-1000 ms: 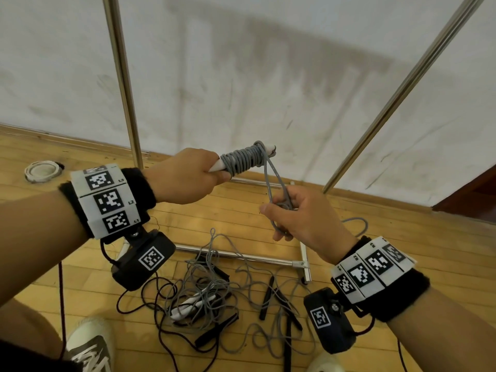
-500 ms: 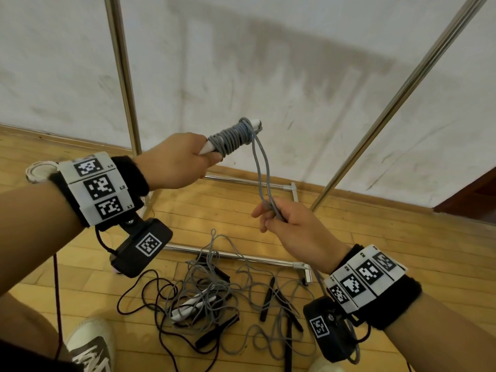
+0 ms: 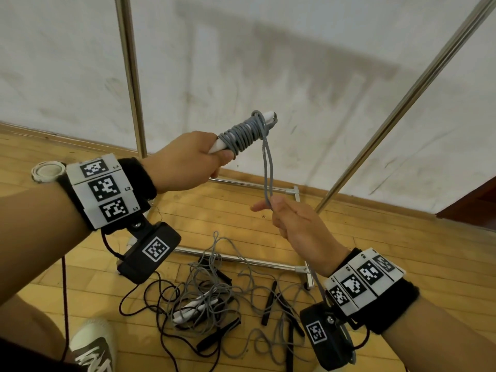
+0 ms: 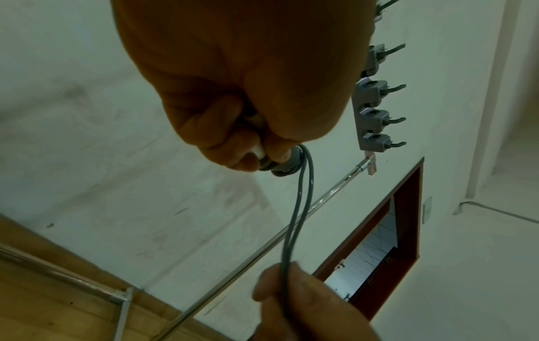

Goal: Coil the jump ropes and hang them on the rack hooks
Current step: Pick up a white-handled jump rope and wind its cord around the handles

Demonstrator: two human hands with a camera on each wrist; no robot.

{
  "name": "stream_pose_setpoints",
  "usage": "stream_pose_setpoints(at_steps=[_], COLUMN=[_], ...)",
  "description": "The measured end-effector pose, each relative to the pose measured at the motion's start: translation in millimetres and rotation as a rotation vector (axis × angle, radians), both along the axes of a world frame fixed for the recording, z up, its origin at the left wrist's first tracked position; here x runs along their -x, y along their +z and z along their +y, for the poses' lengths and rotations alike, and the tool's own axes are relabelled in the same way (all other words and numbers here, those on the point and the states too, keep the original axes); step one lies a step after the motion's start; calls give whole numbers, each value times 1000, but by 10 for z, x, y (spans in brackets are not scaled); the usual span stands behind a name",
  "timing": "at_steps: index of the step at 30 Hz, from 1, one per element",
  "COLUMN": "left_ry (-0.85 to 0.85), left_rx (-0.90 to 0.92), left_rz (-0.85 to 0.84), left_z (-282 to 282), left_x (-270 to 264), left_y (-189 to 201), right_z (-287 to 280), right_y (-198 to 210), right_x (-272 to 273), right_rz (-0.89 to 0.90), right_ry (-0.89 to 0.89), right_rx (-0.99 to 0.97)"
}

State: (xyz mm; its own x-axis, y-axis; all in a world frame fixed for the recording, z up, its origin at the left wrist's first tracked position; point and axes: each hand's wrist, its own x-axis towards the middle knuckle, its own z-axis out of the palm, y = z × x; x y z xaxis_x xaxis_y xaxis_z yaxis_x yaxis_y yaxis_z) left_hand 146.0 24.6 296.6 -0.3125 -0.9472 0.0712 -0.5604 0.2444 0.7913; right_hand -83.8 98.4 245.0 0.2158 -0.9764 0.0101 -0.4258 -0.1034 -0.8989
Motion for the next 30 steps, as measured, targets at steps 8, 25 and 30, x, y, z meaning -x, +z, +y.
stream_pose_setpoints(at_steps=[8,25,30], left_ry=[-234,-775,-693], left_rx=[-51,-292,-224], left_rz=[96,-399,-629], left_z=[198,426,372], left_x=[57,217,278], left_y=[89,-103,-258], right_z=[-31,-285,-286], right_y=[-90,-19,166], right_x=[69,553,490], right_rz=[-81,467,242], right_ry=[-71,13,-87], right_rx=[-13,85,-11])
